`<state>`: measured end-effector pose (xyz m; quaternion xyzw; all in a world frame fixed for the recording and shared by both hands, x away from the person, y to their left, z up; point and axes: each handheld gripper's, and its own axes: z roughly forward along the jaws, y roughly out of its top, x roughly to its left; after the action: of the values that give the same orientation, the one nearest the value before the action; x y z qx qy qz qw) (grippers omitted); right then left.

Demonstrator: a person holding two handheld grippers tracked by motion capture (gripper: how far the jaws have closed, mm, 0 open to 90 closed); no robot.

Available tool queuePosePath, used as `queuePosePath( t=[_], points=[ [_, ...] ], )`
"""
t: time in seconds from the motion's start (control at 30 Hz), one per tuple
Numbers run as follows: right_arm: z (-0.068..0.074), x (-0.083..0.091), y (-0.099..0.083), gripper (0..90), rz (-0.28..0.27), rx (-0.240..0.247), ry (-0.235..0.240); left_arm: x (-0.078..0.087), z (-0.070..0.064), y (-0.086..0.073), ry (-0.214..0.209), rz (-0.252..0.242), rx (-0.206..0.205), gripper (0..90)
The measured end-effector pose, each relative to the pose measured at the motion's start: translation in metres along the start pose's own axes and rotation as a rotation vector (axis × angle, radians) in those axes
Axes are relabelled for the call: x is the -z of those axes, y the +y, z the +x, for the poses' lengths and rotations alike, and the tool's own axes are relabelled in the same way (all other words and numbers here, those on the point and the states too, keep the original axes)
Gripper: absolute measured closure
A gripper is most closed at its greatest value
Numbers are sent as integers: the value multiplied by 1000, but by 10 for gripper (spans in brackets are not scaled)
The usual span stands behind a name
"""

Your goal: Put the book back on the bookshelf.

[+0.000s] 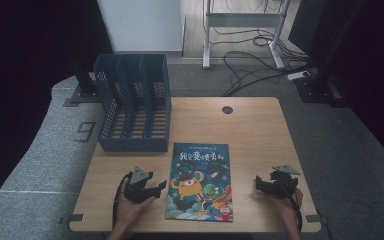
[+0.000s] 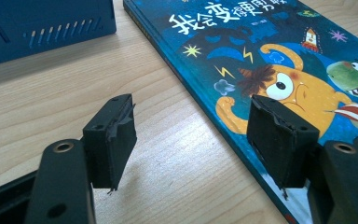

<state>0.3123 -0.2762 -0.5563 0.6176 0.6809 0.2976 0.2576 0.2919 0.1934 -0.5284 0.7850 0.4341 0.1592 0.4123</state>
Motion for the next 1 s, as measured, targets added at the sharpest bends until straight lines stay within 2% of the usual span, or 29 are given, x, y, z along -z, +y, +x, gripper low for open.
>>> queuePosePath(
  t=[0.1,0.3,0.4,0.6,1.0],
  points=[
    [1,1,0,73,1,-1,-1,0,-1,0,0,5,-4,314],
    [3,5,1,114,14,-13,20,4,0,2,0,-19,2,312],
    [3,6,3,125,-1,-35,49,5,1,2,-1,-27,7,312],
    [8,10,6,132,-43,-41,65,6,2,3,-2,-30,12,311],
    [17,13,7,144,-65,-18,80,5,1,4,-6,-28,12,309]
  ],
)
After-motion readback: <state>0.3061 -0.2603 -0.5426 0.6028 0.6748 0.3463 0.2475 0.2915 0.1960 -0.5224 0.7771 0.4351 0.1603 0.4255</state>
